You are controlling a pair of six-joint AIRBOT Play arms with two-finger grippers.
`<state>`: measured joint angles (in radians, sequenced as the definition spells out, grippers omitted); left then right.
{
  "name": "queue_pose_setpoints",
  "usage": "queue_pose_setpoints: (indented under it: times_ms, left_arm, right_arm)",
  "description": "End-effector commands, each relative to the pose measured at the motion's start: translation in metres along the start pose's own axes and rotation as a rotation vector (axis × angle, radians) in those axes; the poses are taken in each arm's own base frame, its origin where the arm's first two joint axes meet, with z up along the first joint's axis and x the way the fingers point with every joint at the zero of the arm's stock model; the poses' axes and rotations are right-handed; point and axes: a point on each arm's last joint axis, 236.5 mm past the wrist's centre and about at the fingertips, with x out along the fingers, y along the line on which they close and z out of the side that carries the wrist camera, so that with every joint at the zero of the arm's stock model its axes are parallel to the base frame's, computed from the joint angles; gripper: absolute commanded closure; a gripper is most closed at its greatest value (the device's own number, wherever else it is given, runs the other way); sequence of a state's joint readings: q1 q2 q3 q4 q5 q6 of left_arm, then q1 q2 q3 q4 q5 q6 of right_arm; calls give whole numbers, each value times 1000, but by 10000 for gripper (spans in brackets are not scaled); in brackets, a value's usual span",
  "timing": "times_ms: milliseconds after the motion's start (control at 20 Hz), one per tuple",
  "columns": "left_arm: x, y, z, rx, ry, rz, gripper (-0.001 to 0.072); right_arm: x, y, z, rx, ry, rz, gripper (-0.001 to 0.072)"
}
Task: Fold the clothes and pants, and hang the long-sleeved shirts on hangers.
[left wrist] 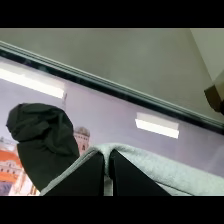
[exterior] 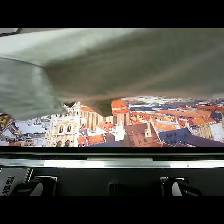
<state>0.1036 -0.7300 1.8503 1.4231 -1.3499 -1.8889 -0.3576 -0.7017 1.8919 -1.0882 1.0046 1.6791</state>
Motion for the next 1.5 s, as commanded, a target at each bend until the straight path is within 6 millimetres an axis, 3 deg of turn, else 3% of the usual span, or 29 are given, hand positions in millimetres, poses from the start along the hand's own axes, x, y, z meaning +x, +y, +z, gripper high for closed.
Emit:
queue_pose_setpoints:
  times_ms: [0, 150, 250, 400, 550, 650, 800, 850, 950, 1100, 1250, 1450]
  left_arm:
    - [-28, 15, 11, -2, -77, 72, 690]
    - [-4, 17, 5, -8, -26, 71, 690]
    - [24, 19, 0, -11, 21, 72, 690]
    - [96, 24, -29, 6, 188, 59, 690]
    - [195, 37, -90, 35, 431, 23, 690]
    - [264, 56, -146, 0, 592, 17, 689]
    - [358, 69, -231, -73, 724, -48, 690]
    - [383, 72, -255, -97, 740, -62, 690]
    - [424, 78, -293, -138, 730, -75, 690]
    - [453, 86, -322, -114, 716, -80, 690]
    - [449, 84, -332, -38, 748, -112, 690]
    - [417, 87, -360, -16, 929, -115, 690]
  right_arm:
    - [-10, -8, 5, 41, -19, -55, 682]
    - [21, -29, -24, 126, 93, -82, 682]
    - [49, -45, -56, 180, 207, -92, 682]
    - [104, -79, -145, 325, 501, -110, 682]
    - [142, -135, -257, 379, 834, -180, 682]
    - [166, -172, -332, 371, 999, -205, 682]
    - [201, -212, -448, 427, 1148, -254, 682]
    - [211, -223, -483, 445, 1169, -271, 682]
    - [229, -241, -534, 469, 1163, -299, 682]
    - [247, -260, -563, 471, 1103, -327, 682]
    - [251, -263, -561, 447, 1085, -323, 682]
    - [210, -259, -577, 400, 1276, -332, 682]
